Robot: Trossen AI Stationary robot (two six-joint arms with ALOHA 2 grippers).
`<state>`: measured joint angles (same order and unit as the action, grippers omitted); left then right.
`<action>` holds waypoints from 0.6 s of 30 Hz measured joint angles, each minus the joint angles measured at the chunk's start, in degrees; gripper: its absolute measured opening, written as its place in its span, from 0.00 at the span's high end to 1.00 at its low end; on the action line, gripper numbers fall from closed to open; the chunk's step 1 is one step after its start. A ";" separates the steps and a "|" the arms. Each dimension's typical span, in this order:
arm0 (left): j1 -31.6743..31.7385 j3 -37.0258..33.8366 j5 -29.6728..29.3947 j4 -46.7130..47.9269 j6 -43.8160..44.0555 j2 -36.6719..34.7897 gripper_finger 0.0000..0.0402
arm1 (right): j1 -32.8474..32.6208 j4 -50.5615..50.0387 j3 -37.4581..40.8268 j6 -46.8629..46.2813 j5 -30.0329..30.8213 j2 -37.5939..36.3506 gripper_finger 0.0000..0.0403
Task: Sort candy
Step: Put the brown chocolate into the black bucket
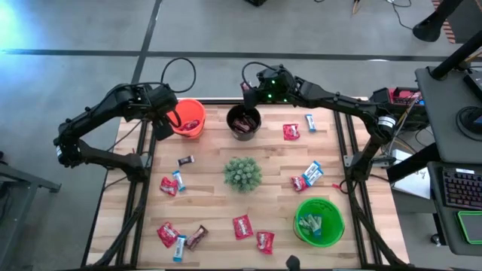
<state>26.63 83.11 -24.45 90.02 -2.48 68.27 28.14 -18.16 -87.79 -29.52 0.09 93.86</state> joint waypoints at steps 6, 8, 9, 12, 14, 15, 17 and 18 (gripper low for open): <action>0.00 0.00 0.00 -0.11 -0.02 0.00 0.59 | 0.00 0.03 0.00 0.00 -0.01 0.00 0.92; -0.01 0.00 0.00 -0.17 -0.02 0.00 0.59 | 0.00 0.03 0.00 0.04 -0.01 0.00 0.92; 0.00 0.00 0.00 -0.17 -0.02 0.00 0.59 | 0.00 0.03 0.00 0.04 -0.01 0.00 0.92; 0.00 0.00 0.00 -0.18 -0.02 0.00 0.59 | 0.00 0.05 0.00 0.00 -0.01 0.00 0.92; 0.00 0.00 -0.01 -0.17 -0.02 -0.01 0.59 | 0.00 0.05 0.00 0.48 -0.03 0.00 0.92; 0.00 0.00 0.00 -0.17 -0.02 0.00 0.59 | 0.00 0.03 0.00 1.41 -0.13 0.00 0.92; 0.00 0.00 0.00 -0.20 -0.02 0.00 0.59 | 0.00 0.03 0.00 4.15 -1.11 0.00 0.92; 0.00 0.00 0.00 -0.19 -0.02 -0.01 0.59 | 0.01 0.04 0.00 5.16 -2.24 0.00 0.92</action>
<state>26.63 83.11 -24.45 89.83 -2.50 68.26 28.15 -18.12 -87.79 -24.36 -2.15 93.86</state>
